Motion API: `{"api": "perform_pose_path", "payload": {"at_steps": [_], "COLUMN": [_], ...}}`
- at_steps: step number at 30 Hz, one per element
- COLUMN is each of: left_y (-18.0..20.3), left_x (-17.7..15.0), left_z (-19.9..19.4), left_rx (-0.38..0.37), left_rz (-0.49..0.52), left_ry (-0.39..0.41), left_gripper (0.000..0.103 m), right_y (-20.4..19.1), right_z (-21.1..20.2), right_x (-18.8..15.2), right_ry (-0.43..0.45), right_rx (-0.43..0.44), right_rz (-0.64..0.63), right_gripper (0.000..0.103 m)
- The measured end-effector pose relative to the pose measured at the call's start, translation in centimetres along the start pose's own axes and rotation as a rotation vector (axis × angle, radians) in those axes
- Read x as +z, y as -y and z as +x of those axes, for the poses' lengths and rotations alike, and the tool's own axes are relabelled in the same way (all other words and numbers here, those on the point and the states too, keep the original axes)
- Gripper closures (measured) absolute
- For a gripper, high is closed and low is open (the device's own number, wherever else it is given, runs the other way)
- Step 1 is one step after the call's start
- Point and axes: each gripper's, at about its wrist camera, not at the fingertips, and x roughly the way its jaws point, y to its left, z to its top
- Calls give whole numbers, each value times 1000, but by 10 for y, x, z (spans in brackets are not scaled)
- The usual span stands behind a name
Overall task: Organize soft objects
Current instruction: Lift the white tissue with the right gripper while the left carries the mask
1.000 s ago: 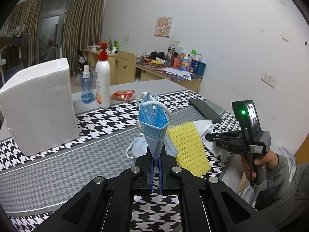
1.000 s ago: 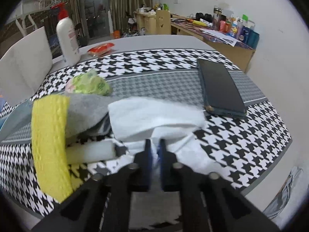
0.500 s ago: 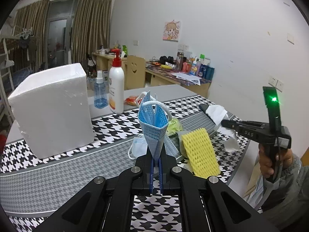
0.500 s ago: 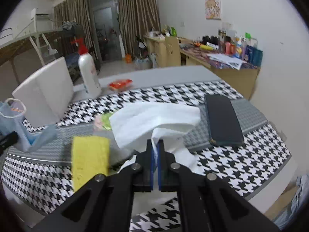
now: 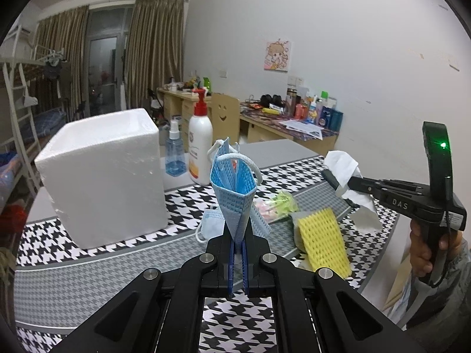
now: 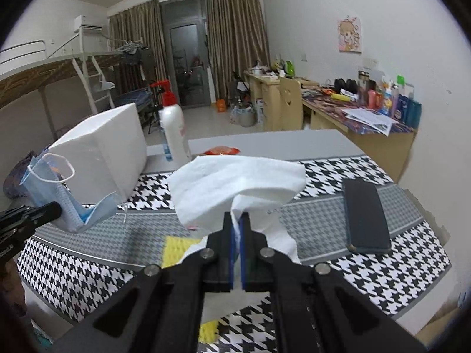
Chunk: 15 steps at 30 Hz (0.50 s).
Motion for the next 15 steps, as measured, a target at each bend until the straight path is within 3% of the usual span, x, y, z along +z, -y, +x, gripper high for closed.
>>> {"api": "perform_pose_path", "payload": {"at_steps": [15], "left_y": [-18], "left_x": [23], "left_z": [-17], "left_rx": [96], "left_rz": [5], "left_ry": [52], "left_gripper": [99], "right_y": [-35], "right_z": [-1], "right_x": [22], "right_ry": [42], "right_rx": [101], "right_rz": [-54], "right_gripper": [98]}}
